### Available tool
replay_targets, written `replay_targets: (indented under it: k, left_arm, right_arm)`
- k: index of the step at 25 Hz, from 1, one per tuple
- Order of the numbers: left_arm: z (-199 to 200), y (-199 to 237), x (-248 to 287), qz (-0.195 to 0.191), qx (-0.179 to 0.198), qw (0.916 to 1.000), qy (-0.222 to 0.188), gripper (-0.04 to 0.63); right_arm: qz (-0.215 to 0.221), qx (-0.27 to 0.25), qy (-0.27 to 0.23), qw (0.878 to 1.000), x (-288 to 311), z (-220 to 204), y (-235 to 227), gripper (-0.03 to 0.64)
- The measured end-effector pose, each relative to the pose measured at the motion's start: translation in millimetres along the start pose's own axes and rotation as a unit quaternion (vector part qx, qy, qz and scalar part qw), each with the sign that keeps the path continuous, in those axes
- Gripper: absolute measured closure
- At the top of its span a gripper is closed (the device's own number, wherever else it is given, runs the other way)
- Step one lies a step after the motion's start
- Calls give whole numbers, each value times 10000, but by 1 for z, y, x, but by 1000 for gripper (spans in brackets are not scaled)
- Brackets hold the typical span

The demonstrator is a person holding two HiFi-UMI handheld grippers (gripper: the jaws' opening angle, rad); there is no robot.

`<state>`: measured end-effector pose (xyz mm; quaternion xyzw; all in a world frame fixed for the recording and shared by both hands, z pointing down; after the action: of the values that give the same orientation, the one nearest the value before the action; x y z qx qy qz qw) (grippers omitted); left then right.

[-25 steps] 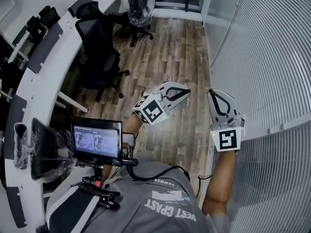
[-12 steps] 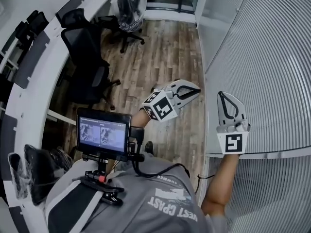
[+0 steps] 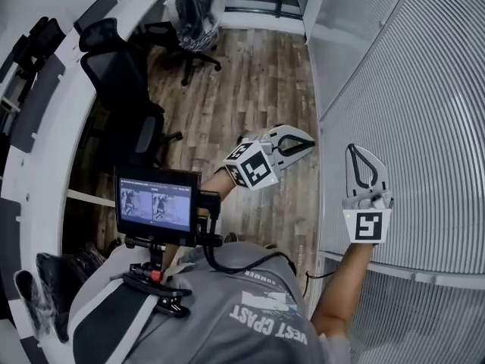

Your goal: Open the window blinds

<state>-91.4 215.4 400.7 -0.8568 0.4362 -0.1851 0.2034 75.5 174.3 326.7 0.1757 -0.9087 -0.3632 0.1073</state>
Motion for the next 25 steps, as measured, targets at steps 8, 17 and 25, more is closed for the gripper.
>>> replay_targets:
  k: [8, 17, 25]
  left_arm:
    - [-57, 68, 61, 124, -150, 9994, 281, 592]
    - [-83, 157, 156, 462, -113, 9983, 333, 592]
    - [-91, 188, 222, 361, -93, 9984, 432, 592]
  right_arm:
    - [346, 80, 97, 9993, 84, -72, -45, 614]
    - [744, -229, -89, 9969, 163, -138, -131, 614]
    - [568, 32, -63, 9984, 167, -191, -188, 614]
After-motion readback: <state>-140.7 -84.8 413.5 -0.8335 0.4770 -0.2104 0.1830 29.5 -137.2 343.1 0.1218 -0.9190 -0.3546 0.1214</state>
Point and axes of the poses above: the fingertips, and each gripper's own axes: x forward along the fingers, y to its left, z out of its top, the point moved 8 cm from there along -x, backward along the fingers, and after that the axes turned 3 degrees about y, right-handed, at the moved point
